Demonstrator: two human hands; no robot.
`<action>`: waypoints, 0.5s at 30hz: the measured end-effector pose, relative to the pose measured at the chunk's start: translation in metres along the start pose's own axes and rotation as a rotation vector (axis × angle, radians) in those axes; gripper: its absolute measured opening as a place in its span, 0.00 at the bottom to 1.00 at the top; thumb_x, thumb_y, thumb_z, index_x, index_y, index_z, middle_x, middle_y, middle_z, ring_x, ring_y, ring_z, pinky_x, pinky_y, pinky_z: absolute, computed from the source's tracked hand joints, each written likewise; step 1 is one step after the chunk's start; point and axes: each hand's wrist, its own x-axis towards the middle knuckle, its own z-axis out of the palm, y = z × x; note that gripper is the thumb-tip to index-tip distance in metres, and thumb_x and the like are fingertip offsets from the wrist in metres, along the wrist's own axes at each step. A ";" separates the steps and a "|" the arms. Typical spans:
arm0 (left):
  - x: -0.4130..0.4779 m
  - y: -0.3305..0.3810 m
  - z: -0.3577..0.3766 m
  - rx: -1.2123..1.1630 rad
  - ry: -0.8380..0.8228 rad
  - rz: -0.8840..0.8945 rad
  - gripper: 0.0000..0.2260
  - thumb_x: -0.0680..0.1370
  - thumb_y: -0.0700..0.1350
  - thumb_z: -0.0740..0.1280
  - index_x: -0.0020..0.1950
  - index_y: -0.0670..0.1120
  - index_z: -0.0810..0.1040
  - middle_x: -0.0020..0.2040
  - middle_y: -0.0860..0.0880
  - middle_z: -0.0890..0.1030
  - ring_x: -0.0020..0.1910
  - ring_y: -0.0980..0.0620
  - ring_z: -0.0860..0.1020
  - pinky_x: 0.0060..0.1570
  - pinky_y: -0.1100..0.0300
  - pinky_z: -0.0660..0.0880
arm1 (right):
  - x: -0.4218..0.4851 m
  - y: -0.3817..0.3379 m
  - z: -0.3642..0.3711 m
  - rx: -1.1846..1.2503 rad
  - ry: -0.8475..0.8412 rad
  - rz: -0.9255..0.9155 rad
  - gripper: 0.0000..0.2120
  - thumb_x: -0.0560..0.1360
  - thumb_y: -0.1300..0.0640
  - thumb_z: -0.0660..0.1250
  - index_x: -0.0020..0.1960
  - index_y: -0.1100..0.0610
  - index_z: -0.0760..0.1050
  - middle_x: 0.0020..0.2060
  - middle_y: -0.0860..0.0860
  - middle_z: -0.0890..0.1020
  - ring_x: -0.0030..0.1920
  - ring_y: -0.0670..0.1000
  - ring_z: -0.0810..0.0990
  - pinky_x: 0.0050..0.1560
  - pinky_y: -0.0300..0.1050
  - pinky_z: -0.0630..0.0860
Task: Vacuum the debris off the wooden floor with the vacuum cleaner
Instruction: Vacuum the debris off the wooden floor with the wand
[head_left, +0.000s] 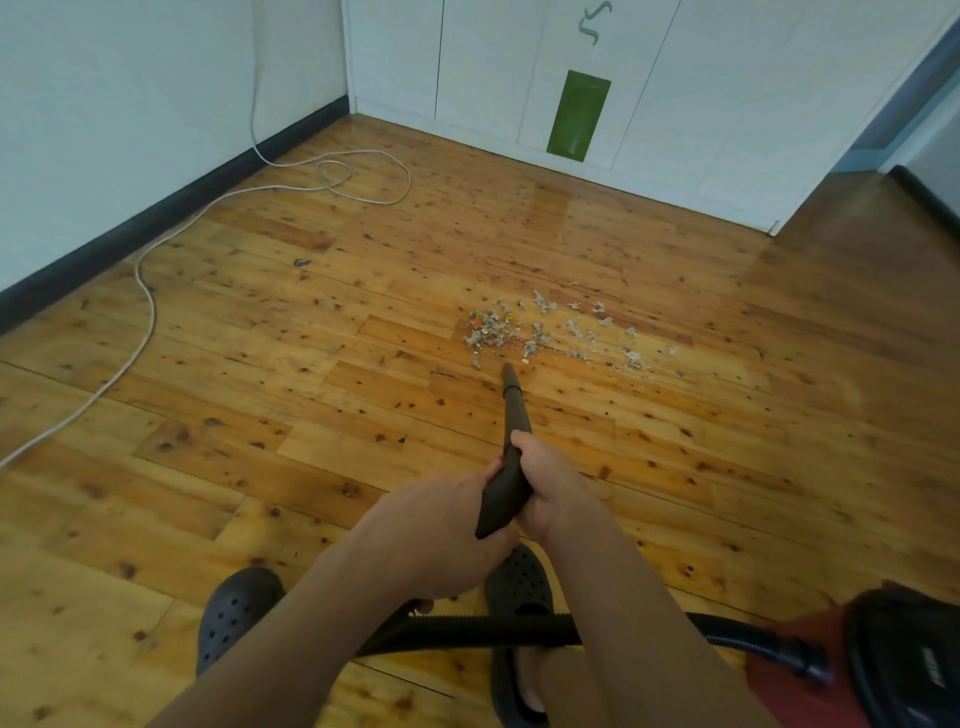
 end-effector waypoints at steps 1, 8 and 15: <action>0.000 0.000 0.000 0.000 0.005 0.004 0.21 0.79 0.59 0.62 0.66 0.48 0.65 0.39 0.51 0.78 0.20 0.60 0.76 0.22 0.68 0.73 | 0.000 0.000 0.001 0.000 -0.004 -0.002 0.06 0.82 0.57 0.61 0.49 0.60 0.69 0.34 0.55 0.71 0.27 0.51 0.71 0.21 0.40 0.73; -0.001 -0.003 -0.005 -0.027 0.004 -0.016 0.21 0.80 0.57 0.62 0.68 0.47 0.64 0.38 0.50 0.79 0.18 0.59 0.75 0.22 0.66 0.73 | -0.003 0.001 0.010 -0.002 -0.037 0.003 0.05 0.82 0.58 0.61 0.49 0.59 0.69 0.35 0.54 0.70 0.28 0.51 0.70 0.22 0.39 0.73; -0.004 -0.004 -0.009 -0.057 0.013 -0.018 0.11 0.80 0.57 0.61 0.51 0.53 0.62 0.37 0.50 0.78 0.17 0.60 0.74 0.21 0.65 0.74 | -0.005 0.001 0.016 0.001 -0.040 0.021 0.07 0.81 0.58 0.61 0.46 0.60 0.69 0.34 0.55 0.70 0.29 0.51 0.70 0.21 0.38 0.73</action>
